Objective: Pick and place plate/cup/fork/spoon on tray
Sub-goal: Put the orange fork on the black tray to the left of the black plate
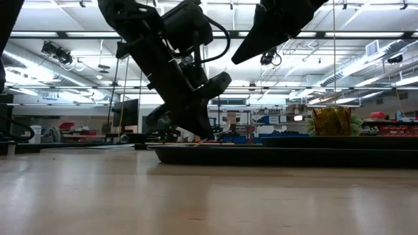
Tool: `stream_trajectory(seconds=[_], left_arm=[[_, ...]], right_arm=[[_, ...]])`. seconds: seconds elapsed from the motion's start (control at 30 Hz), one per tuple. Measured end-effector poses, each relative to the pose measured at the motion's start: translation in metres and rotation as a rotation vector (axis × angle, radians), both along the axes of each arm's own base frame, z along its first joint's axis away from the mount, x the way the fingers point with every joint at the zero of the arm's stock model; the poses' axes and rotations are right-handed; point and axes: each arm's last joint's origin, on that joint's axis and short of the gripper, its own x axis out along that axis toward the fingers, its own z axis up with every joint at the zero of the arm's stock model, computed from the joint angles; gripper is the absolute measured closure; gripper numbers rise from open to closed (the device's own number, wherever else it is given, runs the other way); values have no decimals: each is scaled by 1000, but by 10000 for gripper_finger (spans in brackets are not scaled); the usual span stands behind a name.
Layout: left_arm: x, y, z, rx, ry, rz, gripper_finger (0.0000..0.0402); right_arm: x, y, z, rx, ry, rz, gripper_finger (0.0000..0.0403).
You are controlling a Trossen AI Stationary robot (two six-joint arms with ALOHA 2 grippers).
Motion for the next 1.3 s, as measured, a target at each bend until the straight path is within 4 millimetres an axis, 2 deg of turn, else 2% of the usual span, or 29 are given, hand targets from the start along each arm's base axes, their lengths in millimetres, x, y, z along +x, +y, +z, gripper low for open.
stream_trajectory(seconds=[0.63, 0.8, 1.0, 1.3], left_arm=[[-1, 1, 1, 38, 10, 5, 348], [-2, 2, 3, 44, 74, -144, 344], [-14, 7, -10, -15, 252, -201, 359], [-14, -22, -9, 21, 267, -382, 369]], right_arm=[[0, 0, 0, 1, 0, 0, 280], [-1, 0, -1, -3, 10, 1, 280], [-1, 0, -1, -4, 11, 1, 280], [-1, 0, -1, -5, 12, 3, 280]])
